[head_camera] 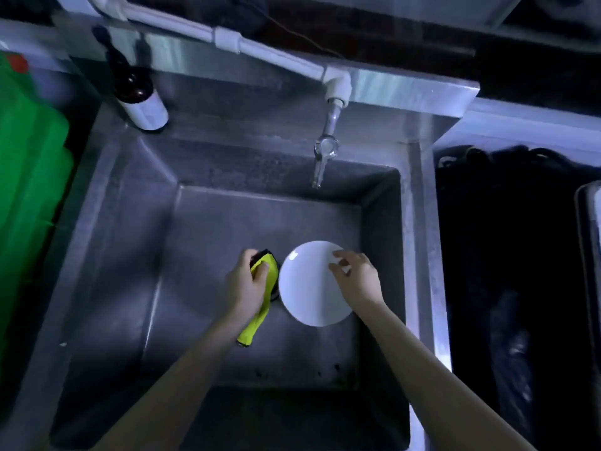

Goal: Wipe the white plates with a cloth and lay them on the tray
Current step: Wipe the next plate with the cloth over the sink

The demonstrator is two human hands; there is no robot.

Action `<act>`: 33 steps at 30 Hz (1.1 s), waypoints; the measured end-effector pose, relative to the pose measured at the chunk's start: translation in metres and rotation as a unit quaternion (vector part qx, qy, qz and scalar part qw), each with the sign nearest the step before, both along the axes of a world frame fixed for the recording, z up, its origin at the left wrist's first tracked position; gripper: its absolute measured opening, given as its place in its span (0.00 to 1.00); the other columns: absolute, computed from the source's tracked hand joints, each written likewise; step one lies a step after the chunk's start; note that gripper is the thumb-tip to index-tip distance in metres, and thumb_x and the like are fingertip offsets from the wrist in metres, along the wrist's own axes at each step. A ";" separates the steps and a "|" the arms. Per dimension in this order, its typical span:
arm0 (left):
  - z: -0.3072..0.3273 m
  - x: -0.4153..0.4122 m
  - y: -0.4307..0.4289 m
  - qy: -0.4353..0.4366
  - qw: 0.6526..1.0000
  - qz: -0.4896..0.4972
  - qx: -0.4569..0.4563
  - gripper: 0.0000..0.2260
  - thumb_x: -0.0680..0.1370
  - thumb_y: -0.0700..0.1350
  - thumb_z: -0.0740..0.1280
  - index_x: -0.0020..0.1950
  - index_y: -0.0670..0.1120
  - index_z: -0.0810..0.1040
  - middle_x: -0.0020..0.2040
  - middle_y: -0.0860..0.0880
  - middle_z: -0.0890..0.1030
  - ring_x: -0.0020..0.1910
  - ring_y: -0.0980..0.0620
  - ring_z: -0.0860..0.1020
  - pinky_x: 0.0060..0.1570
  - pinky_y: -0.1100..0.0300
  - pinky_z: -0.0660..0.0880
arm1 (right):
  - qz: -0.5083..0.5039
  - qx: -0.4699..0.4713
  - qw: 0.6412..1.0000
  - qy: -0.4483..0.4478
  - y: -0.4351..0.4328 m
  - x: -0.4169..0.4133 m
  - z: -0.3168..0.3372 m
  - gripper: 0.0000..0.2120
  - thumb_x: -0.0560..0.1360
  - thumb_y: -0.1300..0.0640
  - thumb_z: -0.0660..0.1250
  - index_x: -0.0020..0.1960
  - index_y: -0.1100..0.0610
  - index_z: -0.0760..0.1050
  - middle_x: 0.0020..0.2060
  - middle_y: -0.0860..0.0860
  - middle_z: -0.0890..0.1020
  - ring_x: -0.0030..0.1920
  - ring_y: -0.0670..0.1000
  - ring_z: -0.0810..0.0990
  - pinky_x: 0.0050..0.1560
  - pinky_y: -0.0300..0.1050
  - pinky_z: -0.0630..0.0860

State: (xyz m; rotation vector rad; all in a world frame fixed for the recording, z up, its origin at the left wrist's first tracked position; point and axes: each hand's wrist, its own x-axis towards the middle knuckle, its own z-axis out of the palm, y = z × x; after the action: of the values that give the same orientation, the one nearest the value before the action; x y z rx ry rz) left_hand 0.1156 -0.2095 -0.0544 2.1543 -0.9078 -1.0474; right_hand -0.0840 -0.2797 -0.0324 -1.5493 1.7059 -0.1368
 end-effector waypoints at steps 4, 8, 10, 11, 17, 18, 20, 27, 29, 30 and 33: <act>-0.034 -0.033 -0.014 0.011 0.999 -0.043 0.012 0.09 0.82 0.43 0.62 0.62 0.45 0.72 0.53 0.43 0.81 0.52 0.44 0.78 0.50 0.51 0.73 | 0.046 0.027 0.995 0.084 0.000 -0.014 -0.044 0.26 0.79 0.53 0.67 0.76 0.53 0.66 0.66 0.57 0.71 0.66 0.59 0.70 0.63 0.51 0.71; -0.062 -0.057 -0.023 0.036 0.994 -0.091 0.056 0.11 0.81 0.45 0.63 0.63 0.47 0.71 0.48 0.44 0.81 0.47 0.44 0.79 0.47 0.49 0.75 | 0.076 0.070 0.985 0.140 -0.005 -0.019 -0.080 0.33 0.78 0.53 0.67 0.79 0.53 0.58 0.71 0.56 0.65 0.68 0.61 0.66 0.63 0.55 0.71; -0.073 -0.062 -0.024 0.042 0.988 -0.129 0.076 0.14 0.80 0.47 0.65 0.65 0.49 0.70 0.52 0.45 0.81 0.50 0.44 0.79 0.49 0.49 0.75 | 0.073 0.091 0.981 0.153 -0.007 -0.020 -0.093 0.35 0.78 0.53 0.67 0.80 0.53 0.55 0.72 0.57 0.63 0.69 0.61 0.64 0.63 0.56 0.72; -0.080 -0.063 -0.023 0.024 0.985 -0.156 0.075 0.16 0.79 0.45 0.66 0.67 0.48 0.71 0.56 0.45 0.80 0.53 0.43 0.77 0.52 0.48 0.74 | 0.068 0.092 0.980 0.163 -0.008 -0.020 -0.098 0.36 0.78 0.53 0.67 0.80 0.53 0.53 0.72 0.57 0.62 0.69 0.61 0.64 0.63 0.56 0.71; -0.102 -0.059 -0.017 -0.195 0.955 -0.194 0.109 0.21 0.78 0.53 0.67 0.70 0.48 0.73 0.65 0.39 0.67 0.62 0.37 0.67 0.59 0.47 0.69 | 0.055 0.064 0.962 0.258 -0.009 -0.019 -0.114 0.37 0.78 0.51 0.65 0.81 0.52 0.50 0.72 0.57 0.61 0.69 0.61 0.63 0.63 0.57 0.70; -0.104 -0.059 -0.016 -0.169 0.963 -0.174 0.121 0.23 0.78 0.51 0.67 0.72 0.49 0.71 0.65 0.39 0.65 0.62 0.38 0.67 0.60 0.49 0.68 | 0.040 0.076 0.966 0.243 -0.008 -0.020 -0.115 0.37 0.78 0.52 0.65 0.81 0.51 0.50 0.71 0.58 0.61 0.69 0.61 0.63 0.63 0.57 0.70; -0.109 -0.058 -0.015 -0.134 0.968 -0.170 0.123 0.25 0.77 0.46 0.67 0.74 0.48 0.68 0.60 0.39 0.65 0.56 0.39 0.71 0.57 0.52 0.68 | 0.008 0.087 0.976 0.199 -0.008 -0.022 -0.116 0.36 0.77 0.55 0.65 0.80 0.50 0.52 0.70 0.58 0.61 0.67 0.62 0.64 0.61 0.57 0.72; -0.120 -0.054 -0.010 -0.086 0.977 -0.157 0.115 0.29 0.78 0.39 0.66 0.78 0.51 0.63 0.56 0.41 0.68 0.52 0.40 0.74 0.53 0.54 0.69 | -0.051 0.038 0.992 0.111 -0.011 -0.025 -0.110 0.29 0.73 0.63 0.67 0.72 0.54 0.65 0.61 0.58 0.65 0.63 0.62 0.66 0.61 0.57 0.70; -0.120 -0.052 -0.009 -0.074 0.980 -0.150 0.106 0.30 0.78 0.37 0.65 0.78 0.51 0.62 0.58 0.42 0.69 0.54 0.41 0.73 0.54 0.55 0.68 | -0.057 0.030 0.993 0.094 -0.011 -0.025 -0.108 0.30 0.74 0.63 0.68 0.74 0.55 0.65 0.63 0.59 0.65 0.64 0.62 0.65 0.63 0.56 0.68; -0.119 -0.051 -0.008 -0.070 0.981 -0.147 0.102 0.30 0.78 0.36 0.64 0.78 0.51 0.62 0.59 0.42 0.70 0.55 0.41 0.73 0.54 0.56 0.69 | -0.058 0.030 0.994 0.087 -0.010 -0.024 -0.107 0.30 0.74 0.63 0.68 0.74 0.55 0.64 0.63 0.60 0.65 0.64 0.61 0.64 0.64 0.55 0.68; -0.112 -0.047 -0.005 -0.064 0.985 -0.134 0.087 0.29 0.77 0.32 0.61 0.78 0.49 0.64 0.62 0.41 0.71 0.57 0.41 0.73 0.55 0.53 0.70 | -0.054 0.034 0.995 0.073 -0.011 -0.025 -0.104 0.29 0.74 0.62 0.69 0.73 0.57 0.67 0.63 0.60 0.65 0.64 0.62 0.67 0.63 0.54 0.71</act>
State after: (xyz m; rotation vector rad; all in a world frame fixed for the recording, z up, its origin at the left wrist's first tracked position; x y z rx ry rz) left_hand 0.0684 -0.2149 -0.1669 2.3095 -1.2355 -1.1632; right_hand -0.1095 -0.2907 -0.1366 -1.4479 1.8902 -0.0201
